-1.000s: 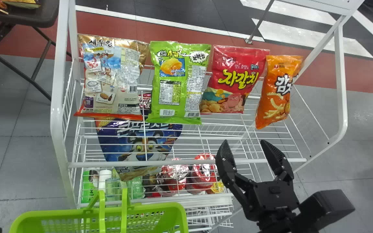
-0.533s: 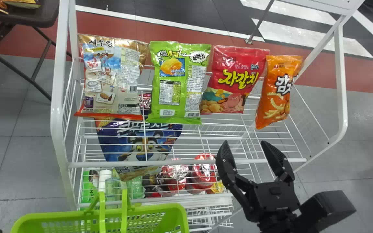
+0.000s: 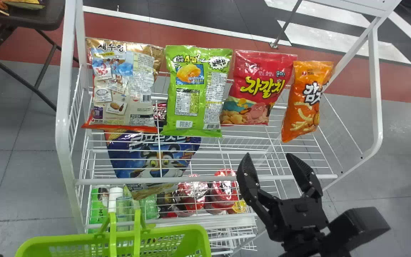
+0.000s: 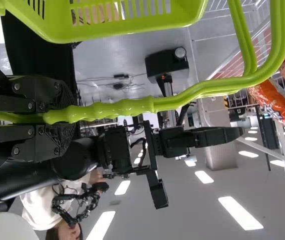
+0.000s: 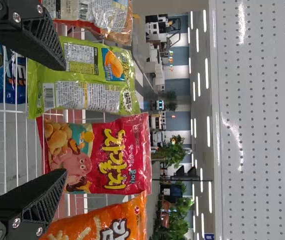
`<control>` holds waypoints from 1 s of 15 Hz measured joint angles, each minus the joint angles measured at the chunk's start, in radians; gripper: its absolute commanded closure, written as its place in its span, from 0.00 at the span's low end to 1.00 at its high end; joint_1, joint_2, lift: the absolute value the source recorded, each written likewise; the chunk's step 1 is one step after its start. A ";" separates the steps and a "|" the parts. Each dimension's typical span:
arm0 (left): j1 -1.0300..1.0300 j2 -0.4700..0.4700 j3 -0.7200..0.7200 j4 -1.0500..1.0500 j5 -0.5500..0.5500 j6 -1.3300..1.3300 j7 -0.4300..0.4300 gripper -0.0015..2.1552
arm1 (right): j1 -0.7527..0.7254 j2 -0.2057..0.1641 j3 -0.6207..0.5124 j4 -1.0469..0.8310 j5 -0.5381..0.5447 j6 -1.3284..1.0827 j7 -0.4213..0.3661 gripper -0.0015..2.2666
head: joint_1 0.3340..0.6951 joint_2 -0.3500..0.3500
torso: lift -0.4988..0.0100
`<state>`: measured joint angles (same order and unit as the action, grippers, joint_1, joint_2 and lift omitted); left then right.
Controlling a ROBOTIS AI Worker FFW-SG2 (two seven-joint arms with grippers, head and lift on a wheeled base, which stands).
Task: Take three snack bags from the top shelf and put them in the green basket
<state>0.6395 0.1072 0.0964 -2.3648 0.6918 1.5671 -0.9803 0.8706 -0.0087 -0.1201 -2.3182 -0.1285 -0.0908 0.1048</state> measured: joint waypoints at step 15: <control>-0.025 0.009 -0.002 0.029 0.005 0.000 0.006 0.82 | -0.763 -0.001 0.344 0.398 0.014 0.554 0.021 0.04 | 1.00 0.36 | 0.89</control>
<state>0.6145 0.1161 0.0948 -2.3363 0.6972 1.5670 -0.9741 0.1071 -0.0099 0.2242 -1.9197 -0.1149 0.4628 0.1258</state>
